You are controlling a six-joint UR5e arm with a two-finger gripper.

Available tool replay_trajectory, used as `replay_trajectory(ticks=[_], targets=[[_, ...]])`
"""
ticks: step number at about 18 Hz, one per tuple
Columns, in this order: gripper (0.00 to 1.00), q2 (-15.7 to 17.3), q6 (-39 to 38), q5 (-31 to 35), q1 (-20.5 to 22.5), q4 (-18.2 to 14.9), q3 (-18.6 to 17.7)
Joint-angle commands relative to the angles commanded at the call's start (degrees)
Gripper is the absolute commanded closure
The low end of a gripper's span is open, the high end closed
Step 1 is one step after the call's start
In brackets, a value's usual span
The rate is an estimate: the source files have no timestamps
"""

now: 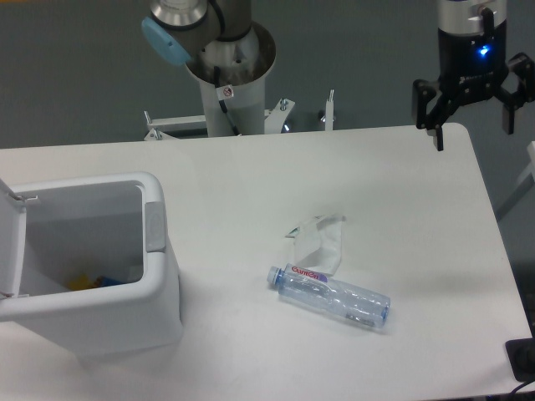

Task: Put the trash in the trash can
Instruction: 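Move the gripper down over the crumpled white paper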

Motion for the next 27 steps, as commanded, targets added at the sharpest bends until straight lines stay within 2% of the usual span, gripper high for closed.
replay_trajectory(ticks=[1, 3, 5, 7, 9, 11, 13, 15, 20, 23, 27], targets=[[0.00, 0.00, -0.26, 0.26, -0.26, 0.00, -0.26], [0.00, 0.52, -0.53, 0.00, -0.44, 1.14, -3.15], [0.00, 1.23, -0.88, 0.09, -0.70, 3.33, -5.87], [0.00, 1.32, -0.88, 0.18, -1.84, 3.69, -7.38], [0.00, 1.41, -0.70, 0.26, -2.72, 4.13, -10.62], [0.00, 1.32, -0.53, 0.18, -4.47, 7.19, -14.40], [0.00, 0.53, -0.70, 0.44, -6.84, 12.90, -20.27], [0.00, -1.13, -0.79, 1.14, -9.12, 14.32, -23.19], [0.00, -5.88, -2.03, 1.58, -13.44, 14.41, -24.78], [0.00, -9.83, 4.03, 7.72, -17.48, 15.99, -25.48], [0.00, -12.48, 4.04, 7.56, -17.93, 18.45, -26.01]])
